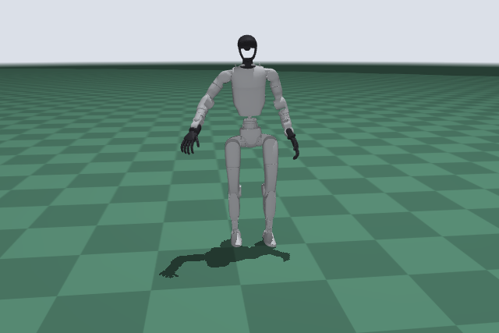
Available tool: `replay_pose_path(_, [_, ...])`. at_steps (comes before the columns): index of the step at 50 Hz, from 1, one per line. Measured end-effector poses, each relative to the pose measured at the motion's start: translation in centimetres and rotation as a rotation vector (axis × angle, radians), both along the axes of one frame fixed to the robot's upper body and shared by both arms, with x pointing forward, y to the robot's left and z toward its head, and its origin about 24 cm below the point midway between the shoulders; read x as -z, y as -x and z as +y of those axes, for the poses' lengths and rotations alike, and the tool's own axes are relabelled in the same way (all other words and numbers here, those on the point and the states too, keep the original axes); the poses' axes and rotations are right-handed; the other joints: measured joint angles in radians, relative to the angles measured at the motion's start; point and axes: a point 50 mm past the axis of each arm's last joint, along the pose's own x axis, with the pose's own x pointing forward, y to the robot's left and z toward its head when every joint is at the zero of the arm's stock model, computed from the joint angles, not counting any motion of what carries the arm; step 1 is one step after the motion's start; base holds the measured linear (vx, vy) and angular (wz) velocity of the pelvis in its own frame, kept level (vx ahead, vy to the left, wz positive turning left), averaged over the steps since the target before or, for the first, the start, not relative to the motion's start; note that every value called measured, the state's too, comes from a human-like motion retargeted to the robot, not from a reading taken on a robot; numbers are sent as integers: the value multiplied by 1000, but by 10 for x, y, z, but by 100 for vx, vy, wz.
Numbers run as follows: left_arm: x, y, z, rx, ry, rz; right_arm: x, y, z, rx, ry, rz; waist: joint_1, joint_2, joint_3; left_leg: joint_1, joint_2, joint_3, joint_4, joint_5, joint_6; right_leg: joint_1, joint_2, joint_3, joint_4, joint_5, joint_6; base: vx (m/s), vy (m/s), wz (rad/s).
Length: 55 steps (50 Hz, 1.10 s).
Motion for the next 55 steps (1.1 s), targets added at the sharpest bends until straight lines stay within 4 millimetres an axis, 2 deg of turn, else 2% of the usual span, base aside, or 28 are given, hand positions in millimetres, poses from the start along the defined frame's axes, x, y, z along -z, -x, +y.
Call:
replay_pose_path(3, [0, -5, -2, -29, 18, -5, 30, 29, 17, 211, -218, 8, 10, -10, -8, 18, -4, -5, -20, -5, 0, 8, -2, -5, 3, -9, -1, 13, 4, 8])
replay_pose_path(7, [2, -8, -9, -35, 38, 15, 68, 68, 53, 414, -439, 83, 23, -20, -13, 28, -9, -14, -20, -17, 6, 21, -6, -14, 2, -19, -1, 12, 3, 10])
replay_pose_path(12, [10, -5, -24, -1, 74, 95, 101, 105, 105, 487, -568, 253, 34, -20, -6, 34, -10, -15, 5, -35, 15, 37, -8, -15, 7, -29, -7, 9, 3, 1])
replay_pose_path(16, [15, 2, -35, -9, 108, 158, 112, 118, 136, 517, -623, 335, 44, -15, -7, 39, -6, 2, 18, -47, 23, 18, -7, -4, 53, -44, -8, 7, 2, -24])
replay_pose_path(19, [18, 5, -40, -41, 128, 173, 114, 117, 150, 520, -649, 342, 44, -11, -12, 41, -2, 17, 18, -53, 27, -2, -6, 7, 87, -55, -9, 6, 2, -29])
replay_pose_path(22, [18, 5, -45, -56, 136, 161, 112, 110, 156, 476, -648, 321, 36, -5, -13, 43, 0, 26, 17, -57, 26, -8, -4, 16, 94, -56, -12, 2, 1, -7])
replay_pose_path(27, [16, -1, -48, 16, 100, 129, 107, 101, 153, 352, -586, 284, 26, -4, -23, 32, -5, 39, 13, -56, 30, -13, -7, 36, 68, -50, -18, 2, 2, -11])
replay_pose_path(33, [11, -14, -46, 111, 36, 73, 102, 94, 144, 265, -532, 232, 27, -2, -2, 39, -4, 42, 19, -65, 24, 16, -6, 42, 26, -42, -14, 0, 0, 0])
replay_pose_path(40, [5, -24, -40, 86, 30, 14, 99, 89, 149, 273, -591, 199, 38, -13, 2, 32, -10, 38, 11, -64, 26, 7, -12, 39, 26, -44, -10, 0, 0, 0])
replay_pose_path(48, [4, -25, -38, 81, 52, 3, 97, 83, 159, 201, -606, 196, 43, -19, 16, 26, -17, 17, 16, -67, 26, 13, -18, 19, 23, -49, -7, 0, 0, 0])
replay_pose_path(52, [4, -22, -36, 53, 58, -14, 86, 66, 159, 88, -583, 132, 52, -19, 22, 22, -21, 14, 16, -70, 27, 12, -22, 14, 20, -50, -3, 0, 0, 0])
replay_pose_path(55, [3, -18, -33, 14, 51, -37, 65, 41, 160, -85, -533, 16, 58, -19, 25, 18, -25, 12, 15, -71, 27, 11, -26, 11, 16, -51, -1, 0, 0, 0])
